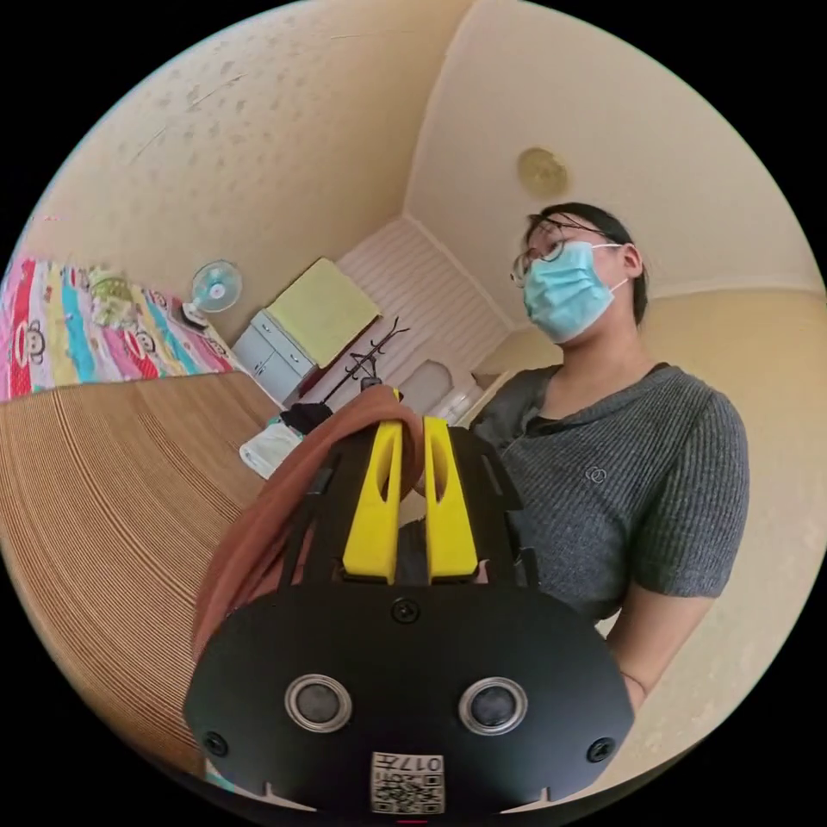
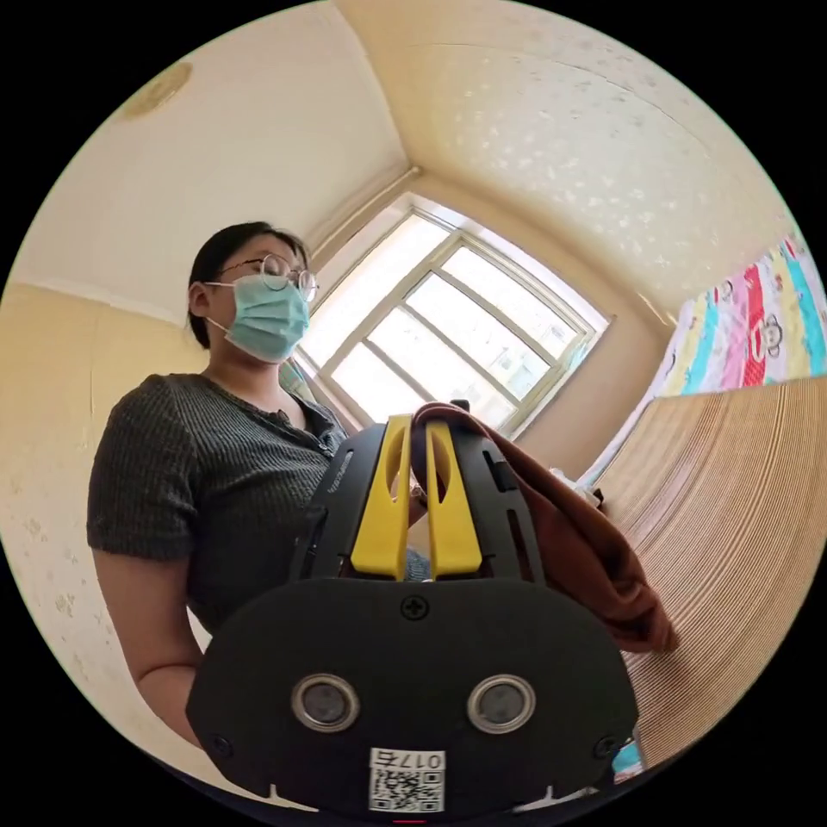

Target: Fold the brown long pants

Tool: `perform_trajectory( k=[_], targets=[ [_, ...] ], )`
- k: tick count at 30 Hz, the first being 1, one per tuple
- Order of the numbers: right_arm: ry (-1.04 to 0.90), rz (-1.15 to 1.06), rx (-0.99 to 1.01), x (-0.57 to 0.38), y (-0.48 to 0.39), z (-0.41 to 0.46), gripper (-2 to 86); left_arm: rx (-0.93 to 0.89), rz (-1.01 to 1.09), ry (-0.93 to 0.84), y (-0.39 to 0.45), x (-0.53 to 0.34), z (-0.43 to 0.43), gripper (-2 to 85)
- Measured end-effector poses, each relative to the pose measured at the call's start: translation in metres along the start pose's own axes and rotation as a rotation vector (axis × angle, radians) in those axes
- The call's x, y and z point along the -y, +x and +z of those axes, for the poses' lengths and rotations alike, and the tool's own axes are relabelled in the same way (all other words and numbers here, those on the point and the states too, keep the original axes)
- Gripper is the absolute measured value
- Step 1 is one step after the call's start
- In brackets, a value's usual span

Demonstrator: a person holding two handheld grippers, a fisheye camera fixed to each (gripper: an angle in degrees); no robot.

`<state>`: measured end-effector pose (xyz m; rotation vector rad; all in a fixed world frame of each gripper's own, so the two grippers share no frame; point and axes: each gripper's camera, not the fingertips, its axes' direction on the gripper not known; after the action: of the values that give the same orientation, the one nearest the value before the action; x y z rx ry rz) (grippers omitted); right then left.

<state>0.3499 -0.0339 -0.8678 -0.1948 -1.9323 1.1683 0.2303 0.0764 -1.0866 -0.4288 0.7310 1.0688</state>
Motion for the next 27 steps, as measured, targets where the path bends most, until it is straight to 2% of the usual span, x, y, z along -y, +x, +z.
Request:
perform_trajectory(
  k=[2, 5, 7, 10, 14, 17, 21, 23, 27],
  targets=[
    [-0.001, -0.037, -0.030, 0.025, -0.003, -0.002, 1.9, 0.073, -0.010, 0.027, -0.010, 0.022, 0.002, 4.7],
    [-0.007, 0.030, -0.175, 0.056, 0.037, -0.010, 1.9, 0.239, -0.188, 0.050, -0.083, 0.041, 0.005, 4.2],
    [-0.045, 0.150, -0.372, 0.063, 0.101, -0.014, 1.8, 0.318, -0.303, 0.042, -0.145, 0.040, 0.010, 4.0],
    [-0.119, 0.268, -0.540, 0.056, 0.194, -0.015, 1.8, 0.371, -0.480, 0.042, -0.251, 0.021, 0.018, 3.8],
    [-0.169, 0.420, -0.577, 0.027, 0.290, -0.022, 1.9, 0.464, -0.643, -0.050, -0.349, -0.023, 0.031, 4.0],
    [-0.230, 0.499, -0.620, -0.020, 0.328, -0.022, 2.1, 0.512, -0.714, -0.168, -0.374, -0.068, 0.062, 4.2],
    [-0.277, 0.590, -0.627, -0.123, 0.334, -0.038, 2.6, 0.422, -0.887, -0.233, -0.377, -0.166, 0.111, 4.2],
    [-0.316, 0.695, -0.599, -0.181, 0.336, -0.046, 3.0, 0.428, -1.015, -0.273, -0.375, -0.215, 0.128, 4.4],
    [-0.551, 1.034, -0.634, -0.310, 0.353, -0.056, 5.1, 0.593, -1.304, -0.342, -0.372, -0.294, 0.135, 6.5]
  ],
)
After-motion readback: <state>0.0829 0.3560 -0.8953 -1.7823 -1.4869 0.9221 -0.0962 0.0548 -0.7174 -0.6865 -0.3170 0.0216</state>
